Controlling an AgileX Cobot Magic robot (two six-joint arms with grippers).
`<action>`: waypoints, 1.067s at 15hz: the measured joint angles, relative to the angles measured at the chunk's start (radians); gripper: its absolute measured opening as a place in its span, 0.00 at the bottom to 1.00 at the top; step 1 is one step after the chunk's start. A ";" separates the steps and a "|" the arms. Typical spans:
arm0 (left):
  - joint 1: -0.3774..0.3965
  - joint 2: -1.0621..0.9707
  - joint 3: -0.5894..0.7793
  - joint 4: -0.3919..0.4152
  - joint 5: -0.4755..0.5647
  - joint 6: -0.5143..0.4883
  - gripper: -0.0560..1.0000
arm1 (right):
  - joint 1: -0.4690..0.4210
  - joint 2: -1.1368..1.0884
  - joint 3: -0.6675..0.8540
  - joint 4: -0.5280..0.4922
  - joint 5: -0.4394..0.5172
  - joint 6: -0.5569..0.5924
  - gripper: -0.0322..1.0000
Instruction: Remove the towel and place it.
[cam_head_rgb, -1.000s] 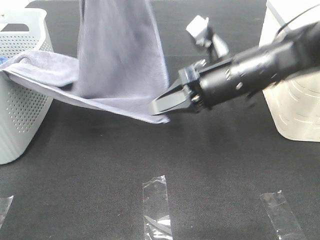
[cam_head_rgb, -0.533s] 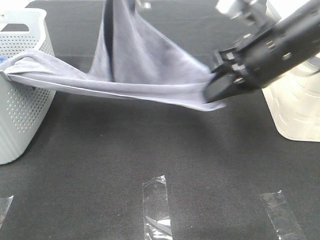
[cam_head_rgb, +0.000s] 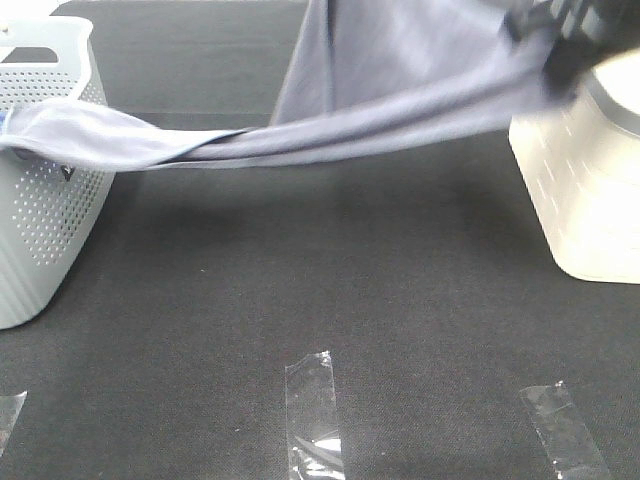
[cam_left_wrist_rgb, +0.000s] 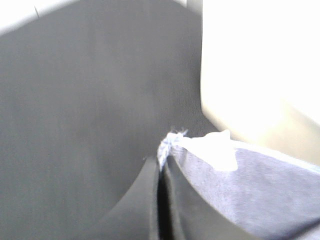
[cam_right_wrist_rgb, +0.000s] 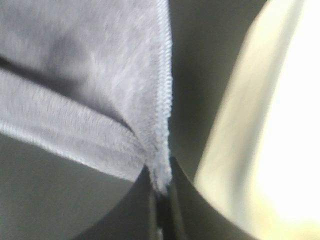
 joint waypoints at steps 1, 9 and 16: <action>0.000 0.000 0.000 0.040 -0.061 0.000 0.05 | 0.000 0.000 -0.054 -0.048 -0.003 0.017 0.03; 0.044 -0.152 -0.027 0.325 -0.189 -0.012 0.05 | 0.000 -0.007 -0.434 -0.117 -0.076 0.032 0.03; 0.047 -0.086 -0.028 0.291 0.554 -0.012 0.05 | 0.000 0.081 -0.403 0.165 0.333 -0.032 0.03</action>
